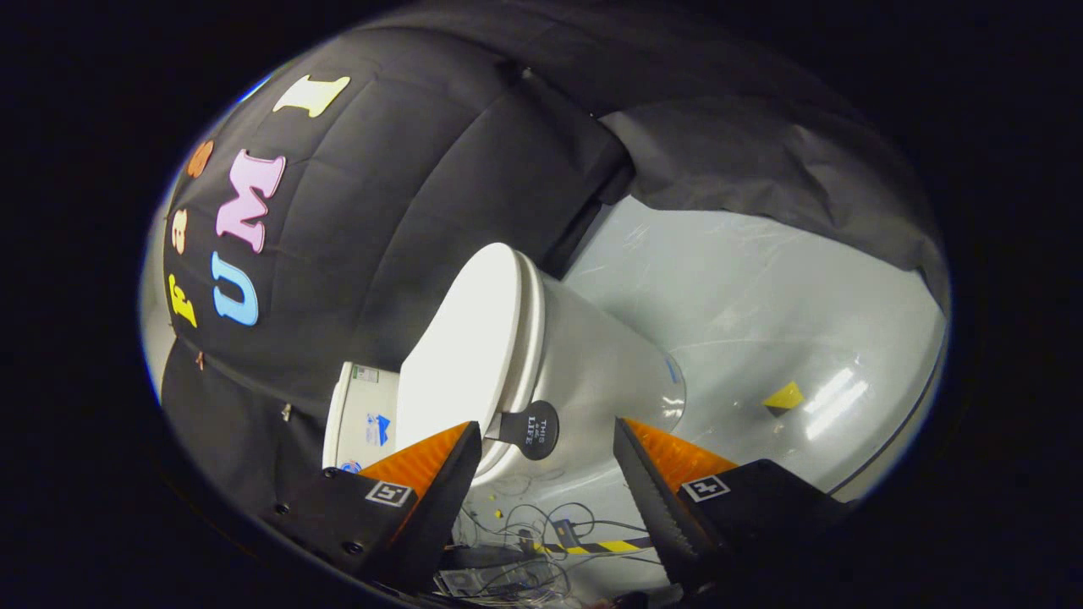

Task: Open the toilet lid.

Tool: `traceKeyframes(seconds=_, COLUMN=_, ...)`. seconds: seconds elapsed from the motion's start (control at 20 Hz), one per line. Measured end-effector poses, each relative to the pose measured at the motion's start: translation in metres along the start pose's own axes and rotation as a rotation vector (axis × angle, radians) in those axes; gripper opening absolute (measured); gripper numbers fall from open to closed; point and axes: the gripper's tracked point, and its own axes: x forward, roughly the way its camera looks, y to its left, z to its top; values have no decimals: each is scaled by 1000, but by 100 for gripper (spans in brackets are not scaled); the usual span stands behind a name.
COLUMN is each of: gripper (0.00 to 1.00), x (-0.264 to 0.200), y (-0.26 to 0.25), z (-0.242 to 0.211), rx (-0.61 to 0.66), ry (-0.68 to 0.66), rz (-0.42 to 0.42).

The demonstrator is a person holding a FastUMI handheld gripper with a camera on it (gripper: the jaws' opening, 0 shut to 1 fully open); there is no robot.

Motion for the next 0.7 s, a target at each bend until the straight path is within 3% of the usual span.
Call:
traceKeyframes(seconds=0.25, gripper=96, x=23, y=5, z=-3, rx=127, ry=36, rz=86)
traceKeyframes(seconds=0.55, gripper=24, x=39, y=12, z=3, rx=286, ry=72, rz=155)
traceKeyframes(seconds=0.6, gripper=12, x=75, y=21, z=-8, rx=281, ry=60, rz=143)
traceKeyframes(seconds=0.7, gripper=12, x=40, y=20, z=-8, rx=238, ry=63, rz=125)
